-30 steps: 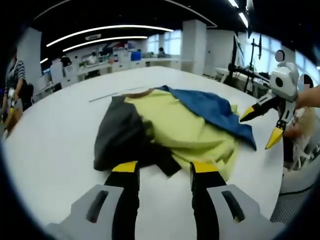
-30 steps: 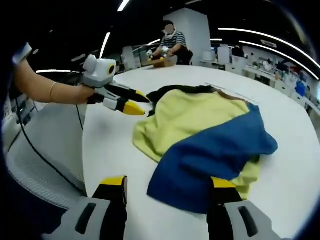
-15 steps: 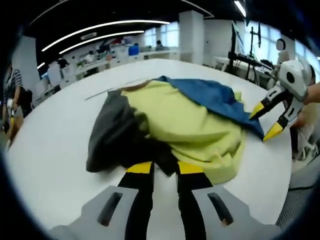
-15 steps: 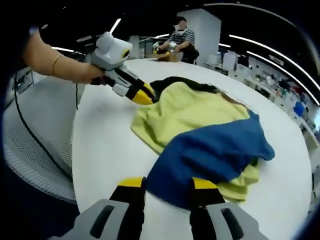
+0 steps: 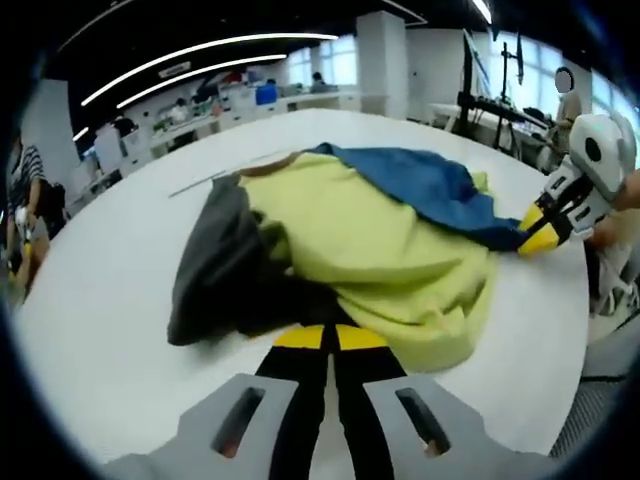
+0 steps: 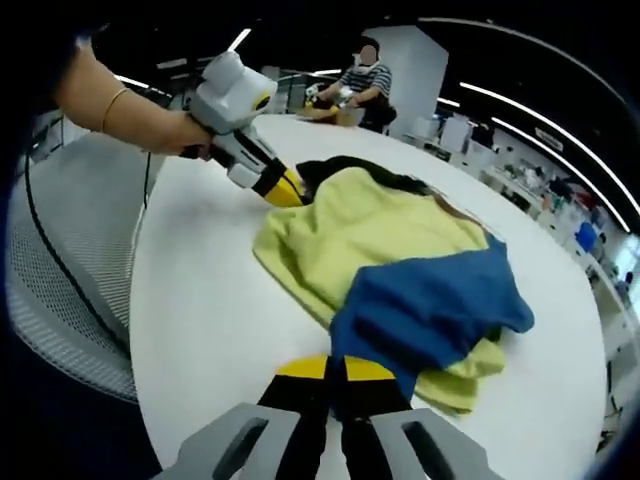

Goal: Fold the garment on the visible template until the final outline fits inside the template.

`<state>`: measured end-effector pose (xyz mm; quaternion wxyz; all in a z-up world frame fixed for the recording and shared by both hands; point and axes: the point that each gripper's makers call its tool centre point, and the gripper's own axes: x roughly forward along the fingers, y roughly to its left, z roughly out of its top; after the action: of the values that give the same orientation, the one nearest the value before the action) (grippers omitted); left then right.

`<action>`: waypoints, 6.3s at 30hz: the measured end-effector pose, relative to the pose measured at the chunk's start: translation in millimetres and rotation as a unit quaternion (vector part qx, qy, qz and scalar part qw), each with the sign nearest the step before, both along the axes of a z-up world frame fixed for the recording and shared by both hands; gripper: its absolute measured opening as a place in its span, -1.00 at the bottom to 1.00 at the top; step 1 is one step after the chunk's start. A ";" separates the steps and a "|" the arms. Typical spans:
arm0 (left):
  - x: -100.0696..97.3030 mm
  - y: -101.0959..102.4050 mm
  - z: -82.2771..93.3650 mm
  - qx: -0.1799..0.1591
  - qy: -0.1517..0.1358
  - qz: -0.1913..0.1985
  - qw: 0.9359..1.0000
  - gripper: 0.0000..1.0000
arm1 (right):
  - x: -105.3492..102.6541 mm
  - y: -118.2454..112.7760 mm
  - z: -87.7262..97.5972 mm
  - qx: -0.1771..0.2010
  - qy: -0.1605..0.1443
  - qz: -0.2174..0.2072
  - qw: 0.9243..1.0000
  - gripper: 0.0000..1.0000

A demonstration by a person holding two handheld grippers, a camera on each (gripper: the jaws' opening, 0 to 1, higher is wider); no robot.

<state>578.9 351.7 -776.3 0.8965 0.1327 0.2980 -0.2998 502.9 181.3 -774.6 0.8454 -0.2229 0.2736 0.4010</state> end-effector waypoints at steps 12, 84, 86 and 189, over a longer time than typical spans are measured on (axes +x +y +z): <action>-6.4 9.9 27.3 -0.031 -0.012 0.010 0.999 -1.00 | 13.1 -10.5 29.7 0.028 0.008 -0.036 0.999 -1.00; 77.0 285.1 39.7 -0.142 0.024 0.380 0.914 -1.00 | 143.6 -287.7 19.9 0.011 0.044 -0.417 0.908 -1.00; 81.0 288.1 41.3 -0.153 0.021 0.387 0.909 -1.00 | 146.4 -297.9 17.7 0.009 0.045 -0.424 0.904 -1.00; -60.0 107.3 105.2 -0.140 -0.066 -0.008 0.988 0.89 | 64.6 114.1 66.3 0.126 0.108 0.060 0.984 0.55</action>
<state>518.9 459.0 -671.1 0.9215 0.0275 0.1923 -0.3364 567.4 295.4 -708.3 0.8065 -0.0859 0.2973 0.5037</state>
